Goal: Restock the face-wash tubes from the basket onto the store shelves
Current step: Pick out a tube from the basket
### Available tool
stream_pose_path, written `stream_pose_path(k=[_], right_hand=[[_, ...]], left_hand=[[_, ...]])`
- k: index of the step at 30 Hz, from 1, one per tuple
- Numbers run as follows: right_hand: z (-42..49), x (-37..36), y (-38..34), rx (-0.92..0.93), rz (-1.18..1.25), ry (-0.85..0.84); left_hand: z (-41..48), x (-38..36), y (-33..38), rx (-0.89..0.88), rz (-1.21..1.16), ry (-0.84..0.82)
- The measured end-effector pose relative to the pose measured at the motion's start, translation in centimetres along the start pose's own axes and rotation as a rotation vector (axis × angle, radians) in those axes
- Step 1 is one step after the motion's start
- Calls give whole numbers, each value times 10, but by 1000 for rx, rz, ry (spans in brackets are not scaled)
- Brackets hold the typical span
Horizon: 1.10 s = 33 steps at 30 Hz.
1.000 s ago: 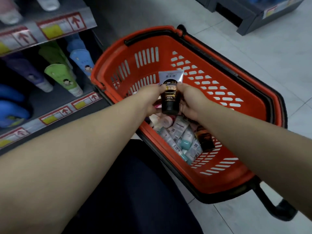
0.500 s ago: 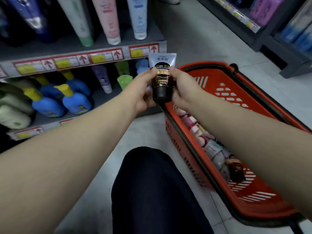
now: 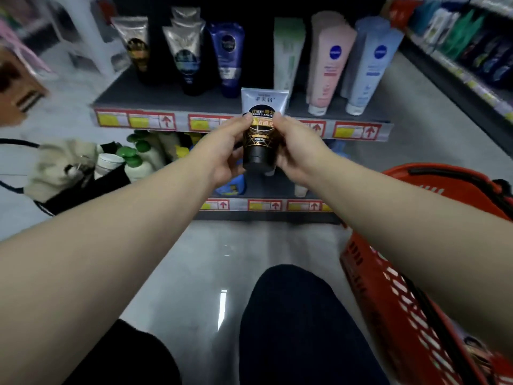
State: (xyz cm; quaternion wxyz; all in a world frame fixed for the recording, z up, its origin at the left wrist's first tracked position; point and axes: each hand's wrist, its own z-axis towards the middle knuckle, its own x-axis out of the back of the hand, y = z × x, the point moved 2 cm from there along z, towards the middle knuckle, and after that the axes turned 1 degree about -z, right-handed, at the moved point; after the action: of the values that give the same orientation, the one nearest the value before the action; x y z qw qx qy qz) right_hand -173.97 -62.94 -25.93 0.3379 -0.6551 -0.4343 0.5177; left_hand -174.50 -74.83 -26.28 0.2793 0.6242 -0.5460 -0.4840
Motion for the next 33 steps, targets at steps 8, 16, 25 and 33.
stream_pose_path(k=[8,16,25,33], right_hand=[[34,-57,0,70,-114,-12],[95,-120,18,227,-375,21],[155,-209,23,330,-541,113],[210,-250,27,375,-537,238]], left_hand=[[7,59,47,-159,8,45],[47,127,86,-295,-20,111],[100,210,146,-419,108,85],[160,246,178,-475,145,131]])
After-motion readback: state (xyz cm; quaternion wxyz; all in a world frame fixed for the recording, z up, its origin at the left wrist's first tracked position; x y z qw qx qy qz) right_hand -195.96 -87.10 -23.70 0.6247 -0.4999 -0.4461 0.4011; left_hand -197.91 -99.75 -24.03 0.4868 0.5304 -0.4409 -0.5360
